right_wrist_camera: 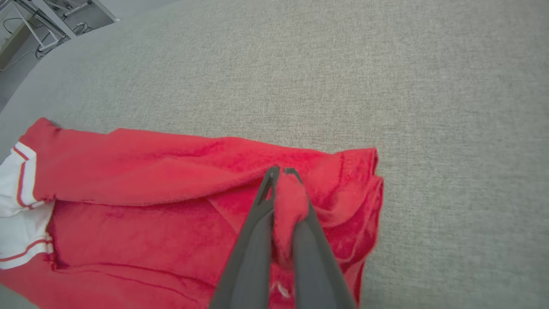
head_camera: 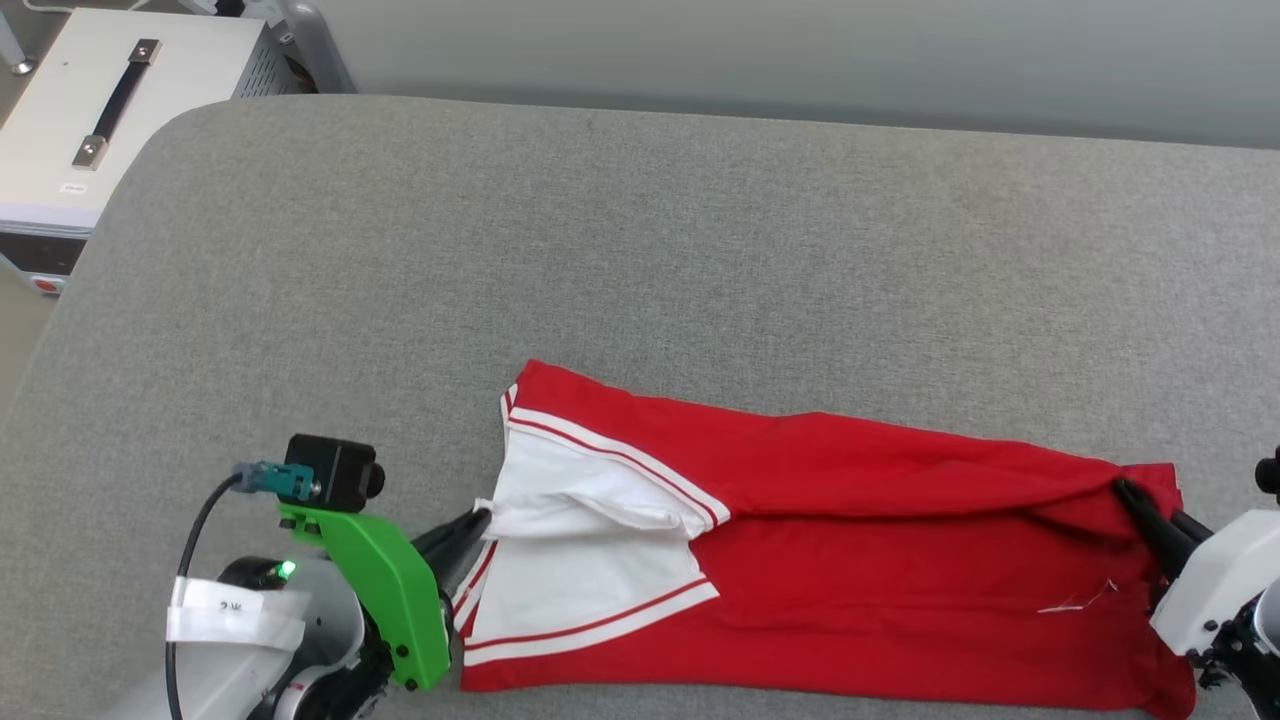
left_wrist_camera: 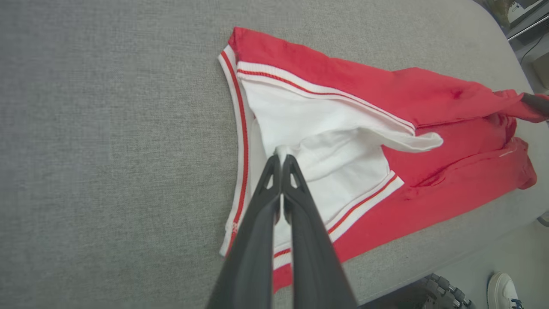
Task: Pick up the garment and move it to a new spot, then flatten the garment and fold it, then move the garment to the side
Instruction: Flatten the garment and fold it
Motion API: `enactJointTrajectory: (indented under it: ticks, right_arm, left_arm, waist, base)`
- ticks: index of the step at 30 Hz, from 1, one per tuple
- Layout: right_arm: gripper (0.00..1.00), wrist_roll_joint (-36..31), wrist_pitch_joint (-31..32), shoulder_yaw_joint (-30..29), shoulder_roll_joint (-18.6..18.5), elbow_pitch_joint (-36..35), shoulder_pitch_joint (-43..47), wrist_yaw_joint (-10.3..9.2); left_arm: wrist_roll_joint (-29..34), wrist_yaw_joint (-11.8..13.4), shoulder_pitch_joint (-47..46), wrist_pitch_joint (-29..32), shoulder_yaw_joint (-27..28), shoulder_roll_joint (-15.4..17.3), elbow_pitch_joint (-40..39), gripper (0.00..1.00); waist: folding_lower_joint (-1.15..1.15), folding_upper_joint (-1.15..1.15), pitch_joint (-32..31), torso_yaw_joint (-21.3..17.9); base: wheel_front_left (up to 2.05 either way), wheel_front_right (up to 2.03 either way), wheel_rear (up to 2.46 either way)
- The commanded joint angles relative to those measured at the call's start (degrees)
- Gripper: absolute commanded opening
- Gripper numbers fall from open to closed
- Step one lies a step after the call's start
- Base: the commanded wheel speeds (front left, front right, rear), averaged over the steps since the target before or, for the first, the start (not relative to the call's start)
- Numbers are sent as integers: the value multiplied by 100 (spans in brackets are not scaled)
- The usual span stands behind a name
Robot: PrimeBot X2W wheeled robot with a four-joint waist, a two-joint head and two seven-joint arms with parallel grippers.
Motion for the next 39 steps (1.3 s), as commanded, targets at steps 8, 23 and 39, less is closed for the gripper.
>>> enactJointTrajectory:
  ticks: [8,23,39]
  right_arm:
    - [0,132,76,301,-379,-195,419,-4]
    - [100,-36,236,644,-566,60,428,-4]
    - [100,456,1256,-59,-429,-629,800,-4]
  left_arm:
    - [59,183,371,154,-256,170,81,0]
    - [469,71,213,422,-799,-105,592,95]
    - [471,66,324,-676,-355,-320,630,100]
  waist:
    - [0,0,-57,-55]
    - [0,0,53,-123]
    - [0,0,-481,-197]
  base:
    - [0,0,0]
    - [0,0,0]
    - [0,0,0]
